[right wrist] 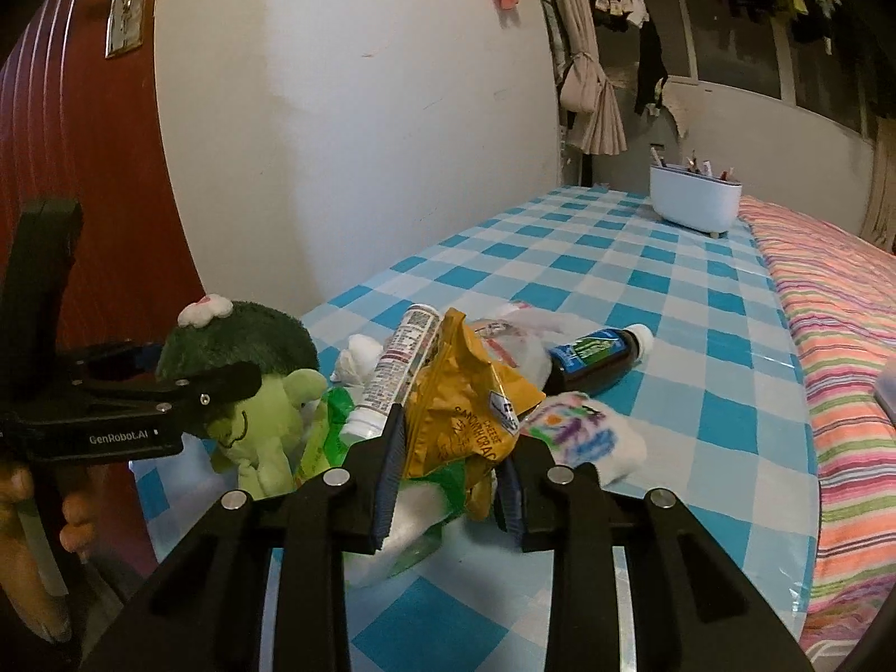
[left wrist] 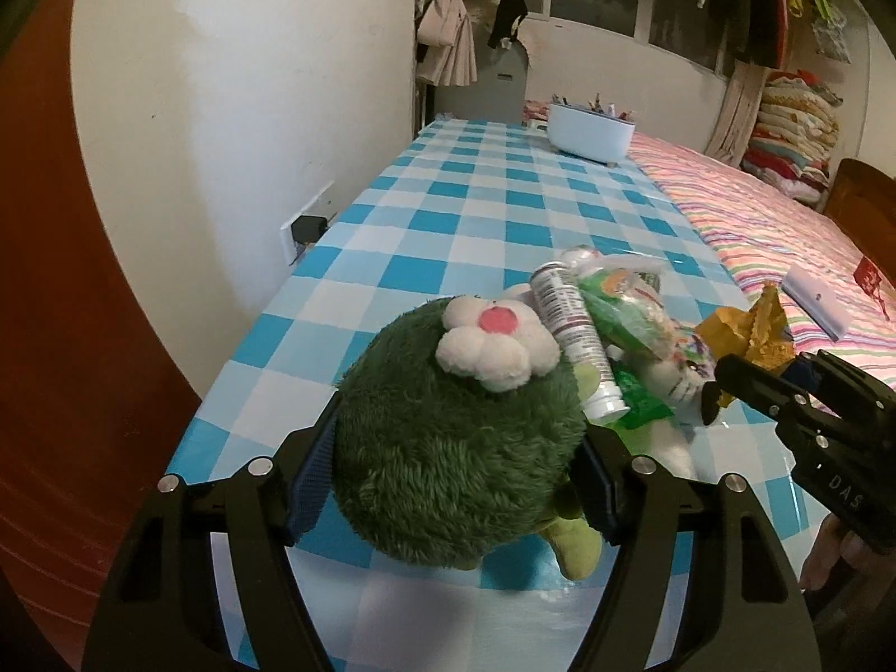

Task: Collect trash
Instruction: 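Carry the yellow wrapper with the right tool over the bin and release it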

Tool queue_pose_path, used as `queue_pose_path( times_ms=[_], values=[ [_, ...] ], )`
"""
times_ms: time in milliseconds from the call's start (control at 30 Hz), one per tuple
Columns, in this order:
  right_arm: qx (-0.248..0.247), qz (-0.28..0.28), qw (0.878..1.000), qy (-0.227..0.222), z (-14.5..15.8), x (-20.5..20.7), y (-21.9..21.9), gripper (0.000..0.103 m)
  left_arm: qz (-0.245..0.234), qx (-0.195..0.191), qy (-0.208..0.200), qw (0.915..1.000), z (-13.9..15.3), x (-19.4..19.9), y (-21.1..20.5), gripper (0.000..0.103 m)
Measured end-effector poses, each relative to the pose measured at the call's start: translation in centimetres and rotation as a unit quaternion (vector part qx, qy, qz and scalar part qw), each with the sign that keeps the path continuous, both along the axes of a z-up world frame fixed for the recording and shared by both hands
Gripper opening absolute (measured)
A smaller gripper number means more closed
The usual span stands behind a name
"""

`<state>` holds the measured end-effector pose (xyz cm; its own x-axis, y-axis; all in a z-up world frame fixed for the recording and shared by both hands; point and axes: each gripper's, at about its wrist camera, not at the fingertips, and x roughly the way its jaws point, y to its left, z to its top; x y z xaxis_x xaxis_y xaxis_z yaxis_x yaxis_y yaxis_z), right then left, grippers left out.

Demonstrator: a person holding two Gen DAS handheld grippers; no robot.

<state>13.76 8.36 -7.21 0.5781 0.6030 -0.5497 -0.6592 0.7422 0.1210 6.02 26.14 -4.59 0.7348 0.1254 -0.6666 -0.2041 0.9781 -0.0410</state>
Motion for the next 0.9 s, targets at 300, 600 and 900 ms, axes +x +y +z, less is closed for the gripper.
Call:
queue_pose_path(
  times_ms=[300, 600, 900],
  values=[
    [-0.002, -0.016, 1.000, -0.005, 0.3, -0.3, -1.9, 0.029, -0.021, 0.007, -0.007, 0.9997, 0.9, 0.7, -2.5, 0.071],
    [0.009, -0.044, 0.999, -0.010, 1.2, -0.6, -5.4, 0.030, -0.035, 0.014, -0.013, 0.9992, 1.6, 1.2, -4.6, 0.071],
    [0.024, -0.076, 0.997, -0.020, 2.3, -1.7, -9.2, 0.030, -0.041, 0.012, -0.026, 0.9987, 2.6, 1.3, -5.8, 0.071]
  ],
)
